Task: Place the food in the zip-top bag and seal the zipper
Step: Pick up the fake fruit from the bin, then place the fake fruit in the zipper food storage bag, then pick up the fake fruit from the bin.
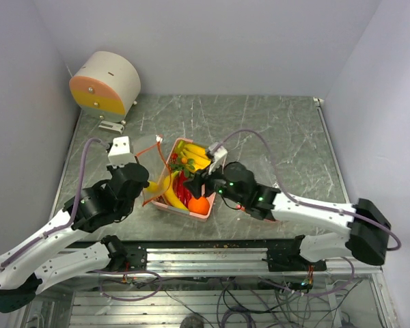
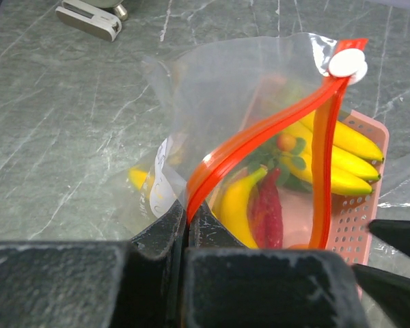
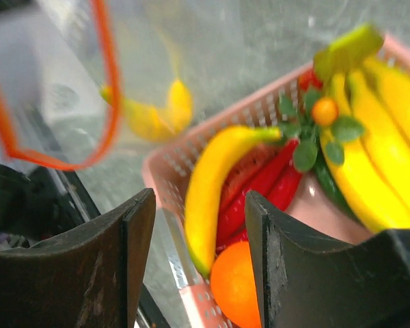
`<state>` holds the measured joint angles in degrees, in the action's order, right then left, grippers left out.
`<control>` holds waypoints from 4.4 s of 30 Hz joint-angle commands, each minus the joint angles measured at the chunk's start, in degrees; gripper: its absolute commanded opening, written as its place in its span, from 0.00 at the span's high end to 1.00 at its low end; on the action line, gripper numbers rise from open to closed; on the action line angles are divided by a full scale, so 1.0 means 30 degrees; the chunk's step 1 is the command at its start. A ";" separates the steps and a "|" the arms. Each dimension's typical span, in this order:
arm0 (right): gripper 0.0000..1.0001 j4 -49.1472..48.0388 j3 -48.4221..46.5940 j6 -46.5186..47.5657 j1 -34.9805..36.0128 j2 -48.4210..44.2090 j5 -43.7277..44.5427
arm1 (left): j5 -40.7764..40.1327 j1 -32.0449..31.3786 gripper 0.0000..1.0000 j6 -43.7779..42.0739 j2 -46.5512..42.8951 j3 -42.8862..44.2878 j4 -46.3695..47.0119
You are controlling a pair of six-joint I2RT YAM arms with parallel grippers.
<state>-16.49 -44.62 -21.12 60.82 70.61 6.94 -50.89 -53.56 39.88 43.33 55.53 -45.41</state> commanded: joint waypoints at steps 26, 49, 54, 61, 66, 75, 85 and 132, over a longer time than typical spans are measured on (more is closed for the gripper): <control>0.46 -0.0610 -0.5277 -0.1753 -0.0269 1.1969 -0.2214 | -0.0792 0.0071 0.93 0.0676 -0.1460 -0.0141 -0.1625; 0.84 -0.1226 -0.2471 -0.1972 -0.0378 0.5610 -0.2062 | -0.0670 0.0073 0.93 0.1049 -0.1076 -0.0143 -0.1796; 0.84 -0.3498 -0.0663 -0.2025 -0.0556 0.1505 -0.2422 | -0.0436 0.0089 0.93 0.1059 -0.0979 0.0104 -0.1968; 0.84 -0.9875 -0.0768 -0.2104 -0.0537 0.0875 -0.7580 | 0.0158 0.0079 0.93 0.1006 -0.0935 0.0122 -0.1525; 0.85 -1.6706 -0.0383 -0.3723 -0.0570 0.2977 -0.8147 | 0.1146 0.0074 0.93 0.0852 -0.0882 0.0297 -0.0880; 0.84 -2.3610 -0.1826 -0.4943 -0.0137 0.7697 -0.7088 | 0.2328 0.0074 0.93 0.0904 -0.1318 0.0779 -0.0596; 0.84 -2.5196 -0.2710 -0.3187 0.0918 1.0735 -0.3799 | 0.2626 0.0078 0.93 0.0610 -0.1385 0.1366 -0.0659; 0.36 0.3730 -0.7822 -0.1335 -0.0565 0.6113 0.7291 | -0.0844 0.0086 0.93 0.1093 -0.1570 0.0507 -0.2874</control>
<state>-17.43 -64.93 -17.02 63.72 83.72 29.26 -49.54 -53.47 42.44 39.57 56.71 -52.25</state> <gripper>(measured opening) 0.637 0.075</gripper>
